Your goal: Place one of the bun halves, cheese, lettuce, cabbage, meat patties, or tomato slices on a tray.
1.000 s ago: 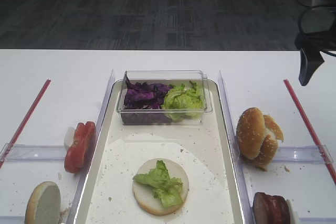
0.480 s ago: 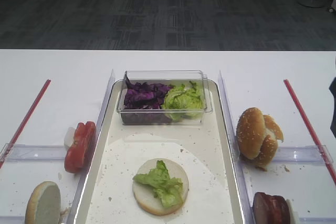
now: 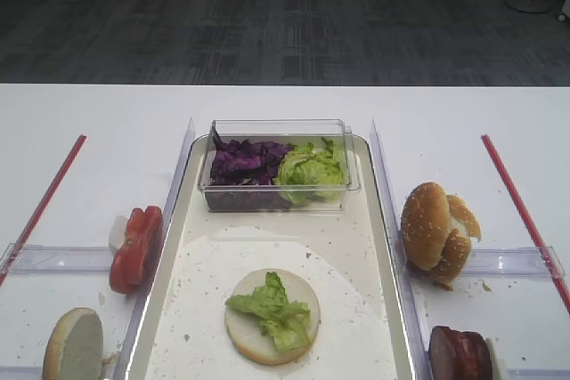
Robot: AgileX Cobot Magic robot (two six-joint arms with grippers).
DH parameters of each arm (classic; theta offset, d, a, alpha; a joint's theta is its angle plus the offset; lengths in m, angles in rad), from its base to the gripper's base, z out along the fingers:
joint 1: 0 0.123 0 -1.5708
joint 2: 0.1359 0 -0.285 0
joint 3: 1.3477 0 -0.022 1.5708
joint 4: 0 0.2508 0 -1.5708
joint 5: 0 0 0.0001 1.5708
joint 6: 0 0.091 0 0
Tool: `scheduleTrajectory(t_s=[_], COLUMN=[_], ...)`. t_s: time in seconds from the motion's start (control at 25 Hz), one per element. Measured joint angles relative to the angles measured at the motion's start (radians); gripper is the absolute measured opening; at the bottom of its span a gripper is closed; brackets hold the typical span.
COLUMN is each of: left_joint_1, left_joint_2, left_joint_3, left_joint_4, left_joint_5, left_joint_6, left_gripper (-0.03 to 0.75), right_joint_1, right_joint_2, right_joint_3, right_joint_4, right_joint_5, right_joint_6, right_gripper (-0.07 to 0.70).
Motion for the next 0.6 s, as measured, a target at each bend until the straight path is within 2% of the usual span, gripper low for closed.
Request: scheduleTrajectory(t_s=[0.32,0.6], left_joint_1=[0.0,0.0], left_joint_2=[0.0,0.0], left_joint_3=[0.0,0.0], left_joint_4=[0.0,0.0], left_joint_5=[0.0,0.0], left_joint_6=[0.0,0.0], left_gripper=[0.565,0.565], right_joint_1=[0.0,0.0], right_joint_2=[-0.215,-0.419], right_joint_3=[0.166,0.173], right_joint_4=[-0.027,-0.029], right_joint_5=[-0.046,-0.044], right_joint_6=[0.002,0.002], right_gripper=[0.679,0.679])
